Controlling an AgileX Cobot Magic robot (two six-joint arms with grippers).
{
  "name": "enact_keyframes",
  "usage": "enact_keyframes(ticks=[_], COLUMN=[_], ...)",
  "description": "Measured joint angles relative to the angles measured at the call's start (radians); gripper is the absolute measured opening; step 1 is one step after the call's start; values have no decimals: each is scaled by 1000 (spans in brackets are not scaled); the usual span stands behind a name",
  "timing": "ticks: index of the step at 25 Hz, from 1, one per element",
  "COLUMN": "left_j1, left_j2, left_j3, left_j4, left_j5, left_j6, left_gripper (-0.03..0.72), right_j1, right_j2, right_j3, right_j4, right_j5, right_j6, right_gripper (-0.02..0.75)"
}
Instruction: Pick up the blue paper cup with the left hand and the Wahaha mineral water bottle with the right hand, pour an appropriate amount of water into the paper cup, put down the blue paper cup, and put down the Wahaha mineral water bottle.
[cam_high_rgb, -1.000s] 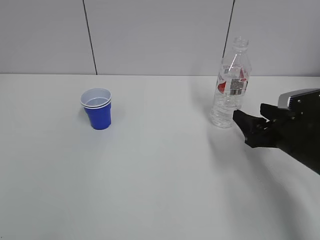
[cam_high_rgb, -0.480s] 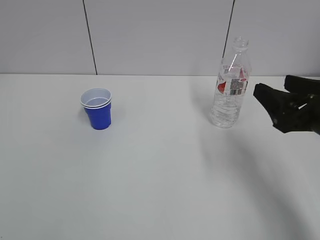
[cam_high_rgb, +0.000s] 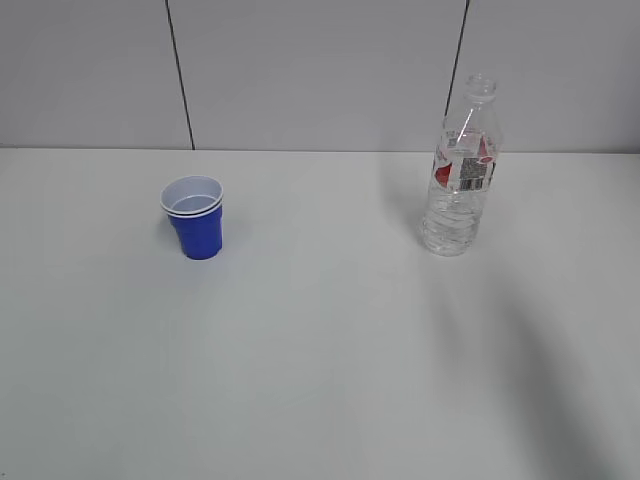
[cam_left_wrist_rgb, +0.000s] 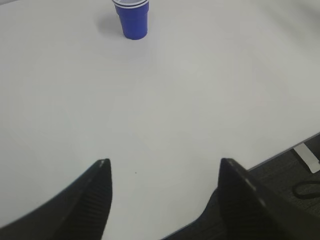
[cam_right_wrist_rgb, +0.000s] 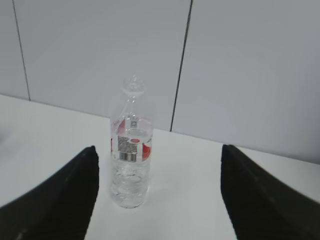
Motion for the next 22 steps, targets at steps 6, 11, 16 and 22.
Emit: enact_keyframes(ticks=[6, 11, 16, 22], left_j1=[0, 0, 0, 0], left_j2=[0, 0, 0, 0], left_j3=[0, 0, 0, 0], left_j4=[0, 0, 0, 0], left_j5=[0, 0, 0, 0], left_j6=[0, 0, 0, 0], left_gripper=[498, 498, 498, 498], right_j1=[0, 0, 0, 0], right_j2=[-345, -557, -694, -739], right_j3=[0, 2, -50, -196], right_j4=[11, 43, 132, 280], right_j5=[308, 552, 834, 1131], right_j6=[17, 21, 19, -147], right_gripper=[569, 569, 569, 569])
